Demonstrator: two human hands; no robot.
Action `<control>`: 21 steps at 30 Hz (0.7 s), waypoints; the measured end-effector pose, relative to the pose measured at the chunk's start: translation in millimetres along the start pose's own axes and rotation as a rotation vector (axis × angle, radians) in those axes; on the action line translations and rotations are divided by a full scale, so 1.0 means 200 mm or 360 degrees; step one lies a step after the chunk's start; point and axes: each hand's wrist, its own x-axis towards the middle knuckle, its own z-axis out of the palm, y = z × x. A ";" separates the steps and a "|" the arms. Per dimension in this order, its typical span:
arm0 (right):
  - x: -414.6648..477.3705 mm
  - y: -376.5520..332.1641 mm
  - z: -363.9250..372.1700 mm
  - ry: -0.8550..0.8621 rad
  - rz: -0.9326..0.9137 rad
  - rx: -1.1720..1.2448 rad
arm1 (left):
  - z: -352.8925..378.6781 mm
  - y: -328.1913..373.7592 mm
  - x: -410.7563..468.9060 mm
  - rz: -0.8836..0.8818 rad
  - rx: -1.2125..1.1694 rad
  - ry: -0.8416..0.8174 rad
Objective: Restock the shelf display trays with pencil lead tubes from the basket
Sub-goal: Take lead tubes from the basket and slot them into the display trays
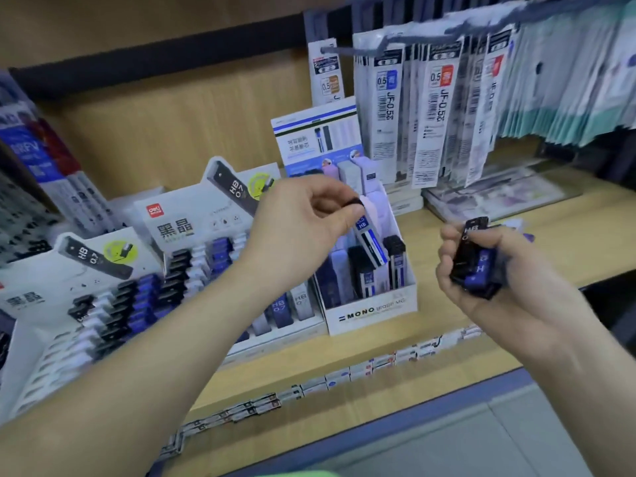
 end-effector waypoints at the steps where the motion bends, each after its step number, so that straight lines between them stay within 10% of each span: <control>1: 0.00 0.00 -0.01 0.0007 -0.0015 0.0018 | 0.04 0.00 0.01 0.0015 0.0055 -0.0037; 21: -0.02 0.03 0.01 0.0141 0.0008 -0.0158 | 0.35 -0.05 0.01 0.0474 0.1176 -0.0288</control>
